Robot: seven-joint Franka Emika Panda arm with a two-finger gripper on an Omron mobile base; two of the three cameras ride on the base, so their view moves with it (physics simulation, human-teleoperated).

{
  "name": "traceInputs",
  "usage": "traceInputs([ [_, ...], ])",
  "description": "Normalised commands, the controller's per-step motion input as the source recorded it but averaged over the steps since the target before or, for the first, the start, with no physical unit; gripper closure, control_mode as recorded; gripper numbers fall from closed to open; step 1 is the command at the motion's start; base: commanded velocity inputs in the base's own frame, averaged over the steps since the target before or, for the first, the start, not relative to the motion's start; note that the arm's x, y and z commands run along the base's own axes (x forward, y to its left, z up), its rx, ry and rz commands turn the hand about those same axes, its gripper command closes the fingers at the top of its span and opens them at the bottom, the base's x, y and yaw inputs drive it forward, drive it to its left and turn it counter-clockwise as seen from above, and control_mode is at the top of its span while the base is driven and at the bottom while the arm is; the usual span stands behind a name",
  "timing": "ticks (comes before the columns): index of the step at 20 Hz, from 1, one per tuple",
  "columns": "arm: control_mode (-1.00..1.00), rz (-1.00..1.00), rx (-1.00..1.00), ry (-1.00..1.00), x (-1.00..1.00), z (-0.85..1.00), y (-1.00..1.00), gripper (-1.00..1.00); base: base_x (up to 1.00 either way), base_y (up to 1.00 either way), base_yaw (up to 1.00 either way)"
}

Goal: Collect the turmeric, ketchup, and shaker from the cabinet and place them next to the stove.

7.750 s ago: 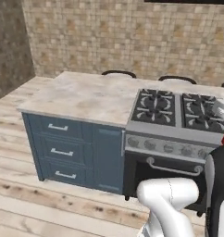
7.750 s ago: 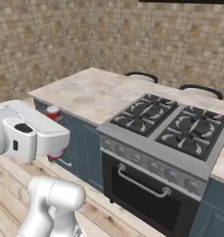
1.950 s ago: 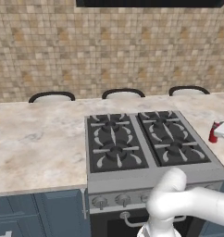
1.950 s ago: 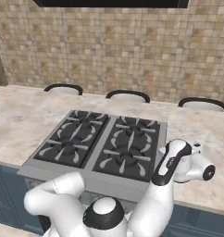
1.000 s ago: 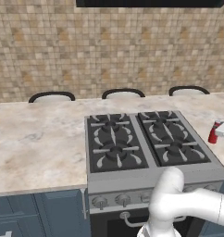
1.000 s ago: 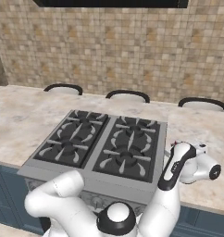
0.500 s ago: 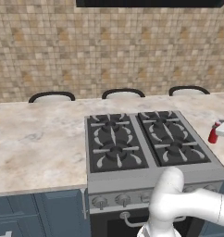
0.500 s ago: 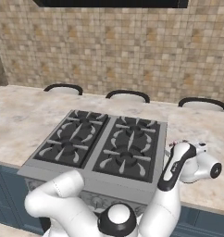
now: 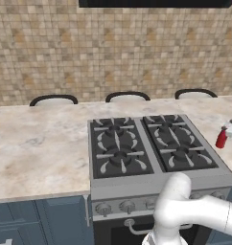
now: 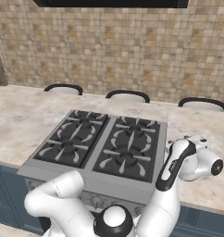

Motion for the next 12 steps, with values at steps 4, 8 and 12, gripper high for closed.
traceInputs([
  [4, -1.0, -0.02, -0.05, -0.07, -0.37, 0.6, 0.06, -1.0, 0.0, 0.0, 0.0],
  [8, -1.0, -0.01, -0.03, -0.03, -0.46, 0.63, 0.19, -1.0, 0.0, 0.0, 0.0],
  [12, -1.0, 0.0, -0.01, 0.01, -0.54, 0.54, 0.35, -1.0, 0.0, 0.0, 0.0],
])
